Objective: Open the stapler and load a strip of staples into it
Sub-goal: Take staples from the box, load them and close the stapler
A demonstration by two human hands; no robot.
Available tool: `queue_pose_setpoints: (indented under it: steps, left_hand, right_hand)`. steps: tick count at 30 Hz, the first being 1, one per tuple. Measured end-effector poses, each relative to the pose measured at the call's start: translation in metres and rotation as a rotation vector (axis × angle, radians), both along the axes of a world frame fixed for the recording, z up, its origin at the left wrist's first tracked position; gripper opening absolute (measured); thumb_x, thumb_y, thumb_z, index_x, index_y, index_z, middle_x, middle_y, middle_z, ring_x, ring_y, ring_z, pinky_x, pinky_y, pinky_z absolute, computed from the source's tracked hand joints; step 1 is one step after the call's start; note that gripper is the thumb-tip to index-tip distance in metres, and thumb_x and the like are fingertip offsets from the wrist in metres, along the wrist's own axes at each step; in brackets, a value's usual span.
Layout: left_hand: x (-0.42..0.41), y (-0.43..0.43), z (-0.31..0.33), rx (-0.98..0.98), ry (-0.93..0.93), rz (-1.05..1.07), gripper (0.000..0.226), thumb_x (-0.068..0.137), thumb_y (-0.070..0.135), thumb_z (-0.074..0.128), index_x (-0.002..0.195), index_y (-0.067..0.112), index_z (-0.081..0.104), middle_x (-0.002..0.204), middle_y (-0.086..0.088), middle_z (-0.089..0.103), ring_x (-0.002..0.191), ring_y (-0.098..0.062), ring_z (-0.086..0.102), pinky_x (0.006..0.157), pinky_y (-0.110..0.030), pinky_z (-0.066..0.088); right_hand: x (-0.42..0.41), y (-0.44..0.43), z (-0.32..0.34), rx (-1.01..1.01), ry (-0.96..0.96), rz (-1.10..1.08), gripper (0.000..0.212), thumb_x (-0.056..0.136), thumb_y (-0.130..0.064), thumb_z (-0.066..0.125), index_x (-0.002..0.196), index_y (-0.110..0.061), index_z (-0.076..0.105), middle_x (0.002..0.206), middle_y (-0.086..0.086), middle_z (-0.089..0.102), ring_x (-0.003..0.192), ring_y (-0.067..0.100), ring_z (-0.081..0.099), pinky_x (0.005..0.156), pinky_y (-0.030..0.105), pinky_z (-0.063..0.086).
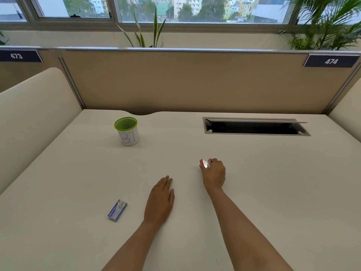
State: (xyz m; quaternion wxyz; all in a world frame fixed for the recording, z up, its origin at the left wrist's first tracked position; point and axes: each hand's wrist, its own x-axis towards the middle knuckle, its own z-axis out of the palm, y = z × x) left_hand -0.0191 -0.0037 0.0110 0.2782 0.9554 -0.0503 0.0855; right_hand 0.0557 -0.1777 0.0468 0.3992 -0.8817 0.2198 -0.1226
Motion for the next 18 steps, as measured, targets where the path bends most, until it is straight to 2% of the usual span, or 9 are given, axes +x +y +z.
queue_pose_setpoints:
  steps: [5,8,15,18]
  left_hand:
    - [0.001,0.001,-0.001,0.032,-0.007,-0.006,0.051,0.092,0.036,0.025,0.138,0.019,0.039,0.148,0.003,0.037,0.137,-0.012,0.031,0.110,-0.019,0.013]
    - [0.003,0.001,-0.003,0.035,-0.003,-0.003,0.046,0.094,0.031,0.033,0.138,0.019,0.039,0.148,0.003,0.038,0.137,-0.012,0.032,0.110,-0.019,0.014]
    - [0.004,0.001,-0.005,0.043,0.010,0.005,0.052,0.090,0.039,0.025,0.136,0.021,0.042,0.146,0.004,0.040,0.136,-0.012,0.034,0.110,-0.020,0.017]
    - [0.003,0.001,-0.005,0.043,0.006,0.005,0.046,0.093,0.033,0.033,0.136,0.020,0.042,0.146,0.003,0.040,0.136,-0.013,0.035,0.110,-0.020,0.017]
  right_hand:
    - [0.011,0.001,-0.001,-0.064,0.053,-0.009,0.038,0.089,-0.033,0.059,0.109,-0.001,0.059,0.107,0.017,0.060,0.100,0.032,0.055,0.071,0.035,0.043]
    - [0.015,0.001,-0.003,-0.076,0.071,-0.002,0.038,0.090,-0.032,0.058,0.112,-0.001,0.058,0.109,0.017,0.059,0.102,0.032,0.053,0.074,0.036,0.044]
    - [0.011,0.001,-0.007,-0.100,0.085,0.011,0.041,0.089,-0.031,0.060,0.114,0.001,0.055,0.115,0.017,0.054,0.102,0.031,0.052,0.075,0.036,0.046]
    - [0.007,0.000,-0.008,-0.056,0.088,0.005,0.047,0.086,-0.033,0.063,0.117,0.002,0.053,0.117,0.018,0.053,0.103,0.033,0.051,0.077,0.038,0.046]
